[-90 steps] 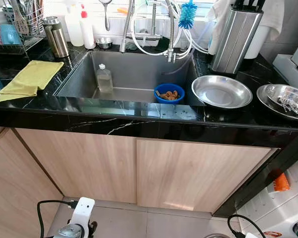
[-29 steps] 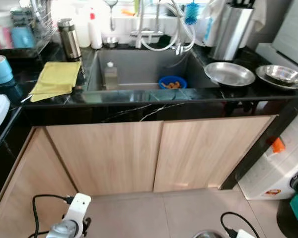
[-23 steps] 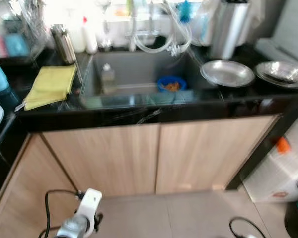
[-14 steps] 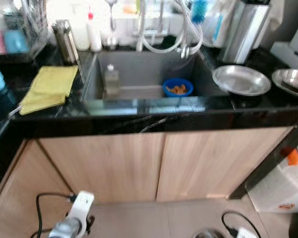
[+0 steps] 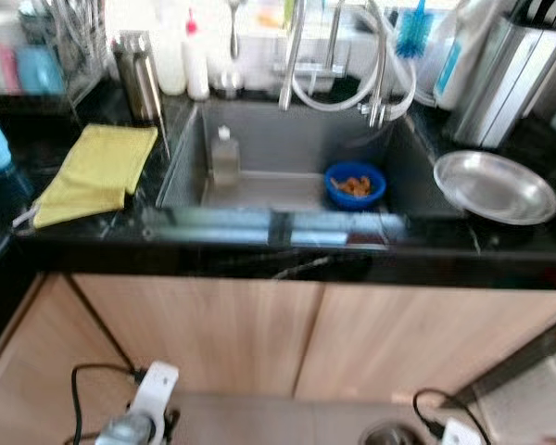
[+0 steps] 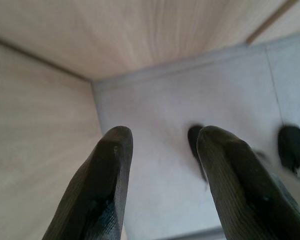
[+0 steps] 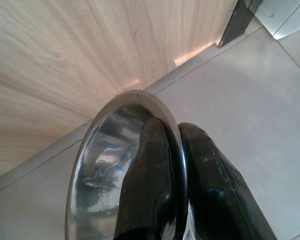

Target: Kitchen organization

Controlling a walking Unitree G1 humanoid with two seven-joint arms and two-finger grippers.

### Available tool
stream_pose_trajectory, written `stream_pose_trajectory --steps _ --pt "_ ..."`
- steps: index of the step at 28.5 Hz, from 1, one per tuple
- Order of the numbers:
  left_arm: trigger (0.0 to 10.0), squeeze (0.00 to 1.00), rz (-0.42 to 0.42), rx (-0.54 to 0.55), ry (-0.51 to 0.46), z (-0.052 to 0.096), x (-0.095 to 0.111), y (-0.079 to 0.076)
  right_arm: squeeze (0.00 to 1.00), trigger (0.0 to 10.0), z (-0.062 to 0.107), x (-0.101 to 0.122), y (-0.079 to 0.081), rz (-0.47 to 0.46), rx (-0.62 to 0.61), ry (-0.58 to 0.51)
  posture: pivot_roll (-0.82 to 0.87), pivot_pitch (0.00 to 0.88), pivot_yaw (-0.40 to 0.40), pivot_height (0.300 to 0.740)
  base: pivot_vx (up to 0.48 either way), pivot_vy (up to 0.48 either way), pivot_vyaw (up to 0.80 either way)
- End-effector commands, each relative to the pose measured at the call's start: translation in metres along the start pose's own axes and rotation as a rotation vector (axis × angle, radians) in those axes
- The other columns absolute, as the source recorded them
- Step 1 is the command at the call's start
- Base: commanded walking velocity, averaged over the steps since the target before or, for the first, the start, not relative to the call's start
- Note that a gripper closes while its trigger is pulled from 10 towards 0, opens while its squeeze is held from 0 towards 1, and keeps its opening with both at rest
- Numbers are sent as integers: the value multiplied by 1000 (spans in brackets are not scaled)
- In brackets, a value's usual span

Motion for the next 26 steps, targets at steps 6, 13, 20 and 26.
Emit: stream_pose_trajectory --steps 6,13,20,26 --pt "10000 0 0 -42 30 0 -9 -14 0 10000 2 1 -15 -5 -38 0 61 35 -56 740 0 0 0" --pt "10000 0 -18 -46 34 -1 -8 -14 0 10000 2 7 -15 -9 -30 -29 53 35 -56 740 0 0 0" --pt "10000 0 -19 -48 30 -1 -6 -15 0 10000 3 25 -20 -7 -28 -129 42 36 -59 740 0 0 0" --pt "10000 0 -23 -52 30 -1 -6 -16 0 10000 9 38 -25 18 -8 -242 31 34 -57 740 0 0 0"
Point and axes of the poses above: a point about 5 cm out from each wrist's last joint towards the gripper, its own z axis pointing back from the gripper into the wrist, its own x axis along the axis of the wrist's last joint, y = z × x, the point moved 4 cm from there along -z, pointing out of the wrist towards the gripper, and after that the axes turned 10 degrees about -z, right-handed, at the moved point
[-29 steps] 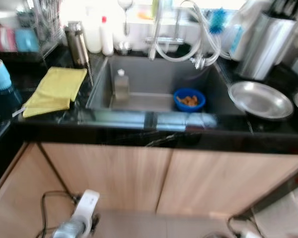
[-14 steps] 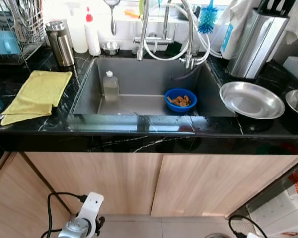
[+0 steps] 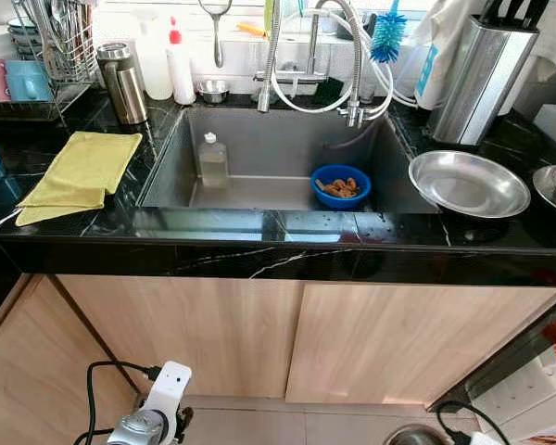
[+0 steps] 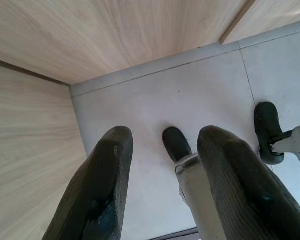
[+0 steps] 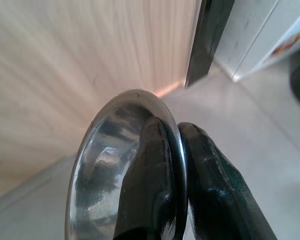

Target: Kitchen organization

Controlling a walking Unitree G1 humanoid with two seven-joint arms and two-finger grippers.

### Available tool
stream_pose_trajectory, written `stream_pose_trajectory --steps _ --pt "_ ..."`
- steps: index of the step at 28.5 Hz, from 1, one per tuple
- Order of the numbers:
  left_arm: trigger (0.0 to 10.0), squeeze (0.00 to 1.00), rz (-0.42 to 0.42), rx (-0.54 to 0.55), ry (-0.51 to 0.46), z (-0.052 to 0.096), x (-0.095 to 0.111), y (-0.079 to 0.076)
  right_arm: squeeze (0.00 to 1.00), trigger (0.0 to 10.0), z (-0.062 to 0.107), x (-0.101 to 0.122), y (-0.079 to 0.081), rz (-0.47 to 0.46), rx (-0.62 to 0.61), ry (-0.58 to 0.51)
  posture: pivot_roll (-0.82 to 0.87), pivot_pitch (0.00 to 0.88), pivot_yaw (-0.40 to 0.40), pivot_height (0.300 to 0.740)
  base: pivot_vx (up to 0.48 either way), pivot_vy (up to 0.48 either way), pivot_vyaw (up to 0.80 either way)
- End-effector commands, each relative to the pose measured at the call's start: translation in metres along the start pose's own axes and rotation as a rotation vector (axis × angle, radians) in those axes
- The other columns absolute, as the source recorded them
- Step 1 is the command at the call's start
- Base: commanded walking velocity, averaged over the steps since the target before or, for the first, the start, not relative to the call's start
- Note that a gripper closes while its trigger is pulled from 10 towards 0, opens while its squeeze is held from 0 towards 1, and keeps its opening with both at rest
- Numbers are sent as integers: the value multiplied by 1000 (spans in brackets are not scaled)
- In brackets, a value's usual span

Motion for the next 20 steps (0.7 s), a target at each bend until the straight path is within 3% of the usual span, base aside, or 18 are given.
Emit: stream_pose_trajectory --steps 1,13,20 --pt "10000 0 -11 -13 12 0 -3 -3 0 10000 0 11 -1 3 12 -65 31 34 -57 740 0 0 0" --pt "10000 0 -23 -25 14 0 -5 -4 0 10000 20 55 9 38 81 -368 15 18 -57 740 0 0 0" --pt "10000 0 -26 -26 12 0 -4 -4 0 10000 48 93 16 54 115 -542 10 27 -57 740 0 0 0"
Point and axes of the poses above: a point about 5 cm out from each wrist's last joint towards the gripper, its own z axis pointing back from the gripper into the wrist, its own x axis along the axis of the wrist's last joint, y = z × x, the point moved 4 cm from there along -z, pointing out of the wrist towards the gripper, and after that the axes turned 10 degrees about -z, right-handed, at the moved point
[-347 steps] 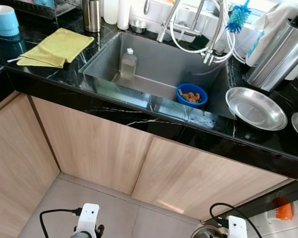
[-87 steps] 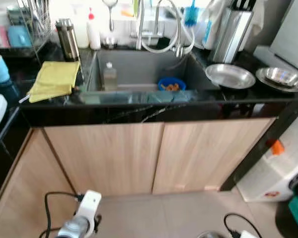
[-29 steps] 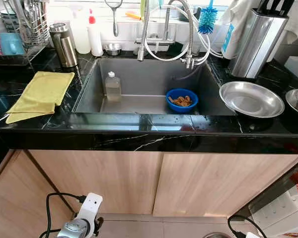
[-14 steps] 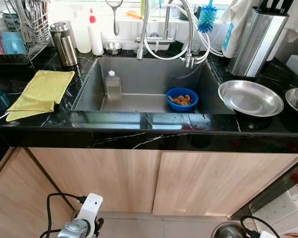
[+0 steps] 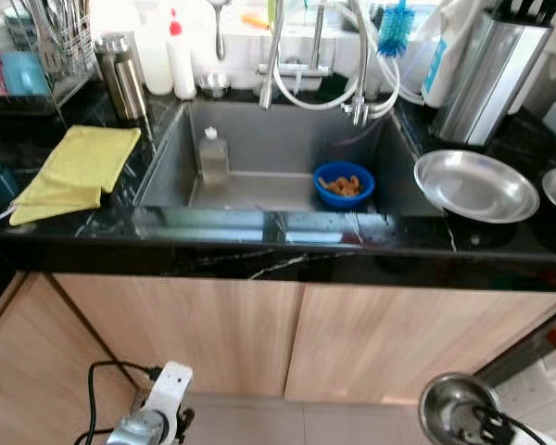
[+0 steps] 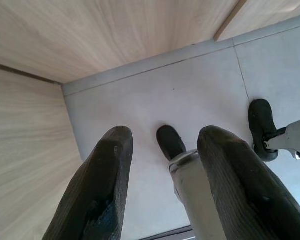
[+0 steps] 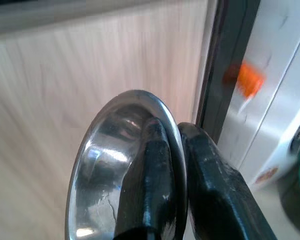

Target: Kitchen organization

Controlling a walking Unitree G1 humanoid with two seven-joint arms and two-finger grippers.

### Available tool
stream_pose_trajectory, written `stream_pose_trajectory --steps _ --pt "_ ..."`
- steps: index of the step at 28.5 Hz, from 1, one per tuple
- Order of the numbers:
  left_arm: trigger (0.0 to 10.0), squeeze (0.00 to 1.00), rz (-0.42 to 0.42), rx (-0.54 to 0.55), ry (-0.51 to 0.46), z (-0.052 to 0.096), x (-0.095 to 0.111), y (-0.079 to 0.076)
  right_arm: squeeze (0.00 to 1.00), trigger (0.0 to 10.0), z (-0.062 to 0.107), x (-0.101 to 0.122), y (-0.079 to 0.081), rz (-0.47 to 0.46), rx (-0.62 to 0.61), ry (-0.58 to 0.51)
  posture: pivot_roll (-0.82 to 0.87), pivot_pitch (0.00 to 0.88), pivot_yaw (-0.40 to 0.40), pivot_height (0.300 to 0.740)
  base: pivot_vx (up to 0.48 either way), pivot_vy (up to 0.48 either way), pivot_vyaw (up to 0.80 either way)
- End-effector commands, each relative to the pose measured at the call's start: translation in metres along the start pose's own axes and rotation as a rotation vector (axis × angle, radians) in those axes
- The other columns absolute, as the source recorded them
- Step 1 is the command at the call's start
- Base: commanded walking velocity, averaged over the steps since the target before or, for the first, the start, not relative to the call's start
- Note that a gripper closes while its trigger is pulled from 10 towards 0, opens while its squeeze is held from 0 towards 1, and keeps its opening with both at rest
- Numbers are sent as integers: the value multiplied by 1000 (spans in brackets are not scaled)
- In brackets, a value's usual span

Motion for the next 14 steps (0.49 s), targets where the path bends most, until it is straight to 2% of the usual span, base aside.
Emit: stream_pose_trajectory --steps 1,2,6,10,11,12,14 --pt "10000 0 -16 -9 12 0 -4 -3 0 10000 -3 19 7 0 19 -57 9 28 -57 740 0 0 0" --pt "10000 0 -15 -9 12 0 -4 -3 0 10000 -2 23 9 -1 22 -67 9 28 -57 740 0 0 0" --pt "10000 0 -13 -13 14 0 -5 -6 0 10000 -1 71 37 13 98 -183 9 33 -62 740 0 0 0" --pt "10000 0 -7 -12 12 0 -4 -6 0 10000 -1 93 57 24 159 -229 10 34 -65 740 0 0 0" --pt "10000 0 -7 -12 12 0 -4 -6 0 10000 -1 93 57 24 159 -229 10 34 -65 740 0 0 0" --pt "10000 0 -6 -13 12 -1 -4 -7 0 10000 0 106 68 22 194 -256 9 33 -65 740 0 0 0" --pt "10000 0 -5 -12 12 -1 -4 -7 0 10000 0 118 78 11 225 -282 7 34 -66 740 0 0 0"
Point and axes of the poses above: a point about 5 cm out from each wrist's last joint towards the gripper, its own z axis pointing back from the gripper into the wrist, its own x axis along the axis of the wrist's last joint, y = z × x, the point moved 4 cm from there along -z, pointing out of the wrist towards the gripper, and after that the axes turned 10 degrees about -z, right-handed, at the moved point
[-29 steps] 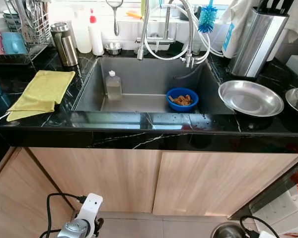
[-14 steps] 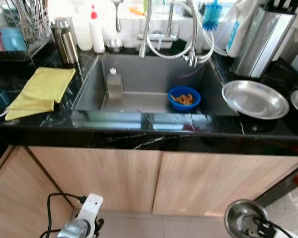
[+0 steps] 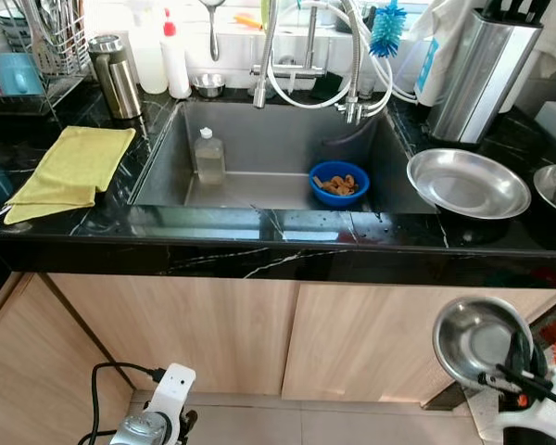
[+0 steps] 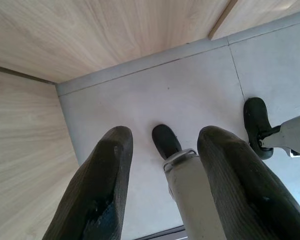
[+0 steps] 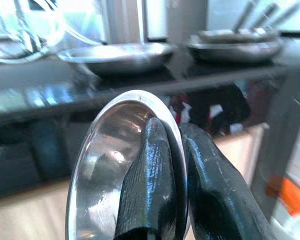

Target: Kitchen organization

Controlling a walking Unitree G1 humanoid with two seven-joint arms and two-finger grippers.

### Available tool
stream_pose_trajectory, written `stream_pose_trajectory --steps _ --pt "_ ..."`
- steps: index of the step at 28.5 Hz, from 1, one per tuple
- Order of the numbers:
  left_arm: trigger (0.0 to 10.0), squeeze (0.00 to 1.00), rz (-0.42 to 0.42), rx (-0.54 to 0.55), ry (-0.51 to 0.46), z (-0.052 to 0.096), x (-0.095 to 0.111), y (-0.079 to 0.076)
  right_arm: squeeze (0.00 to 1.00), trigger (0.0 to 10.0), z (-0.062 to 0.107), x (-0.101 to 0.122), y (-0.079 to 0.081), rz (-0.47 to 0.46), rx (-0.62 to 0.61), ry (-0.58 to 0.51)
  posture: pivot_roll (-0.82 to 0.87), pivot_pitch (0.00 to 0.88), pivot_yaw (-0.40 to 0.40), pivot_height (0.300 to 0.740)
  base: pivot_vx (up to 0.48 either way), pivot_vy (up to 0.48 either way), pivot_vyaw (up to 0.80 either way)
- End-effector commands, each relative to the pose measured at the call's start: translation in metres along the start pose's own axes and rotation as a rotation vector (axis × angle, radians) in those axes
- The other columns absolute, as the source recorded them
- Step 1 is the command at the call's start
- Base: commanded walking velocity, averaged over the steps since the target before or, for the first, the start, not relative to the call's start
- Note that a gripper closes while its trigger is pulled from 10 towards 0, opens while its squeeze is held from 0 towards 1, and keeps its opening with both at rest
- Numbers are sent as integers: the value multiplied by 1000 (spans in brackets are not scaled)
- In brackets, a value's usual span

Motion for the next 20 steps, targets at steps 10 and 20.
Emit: stream_pose_trajectory --steps 10,20 --pt "10000 0 5 1 9 0 -3 -2 0 10000 -20 54 46 -63 150 -96 11 31 -71 740 0 0 0" --pt "10000 0 22 23 -14 0 1 0 0 10000 -63 85 67 -106 200 -187 16 26 -62 740 0 0 0"
Point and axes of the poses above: a point about 5 cm out from each wrist's last joint towards the gripper, its own z axis pointing back from the gripper into the wrist, its own x axis along the axis of the wrist's last joint, y = z × x, the point moved 4 cm from there along -z, pointing out of the wrist towards the gripper, and after that the axes turned 10 degrees about -z, right-handed, at the moved point
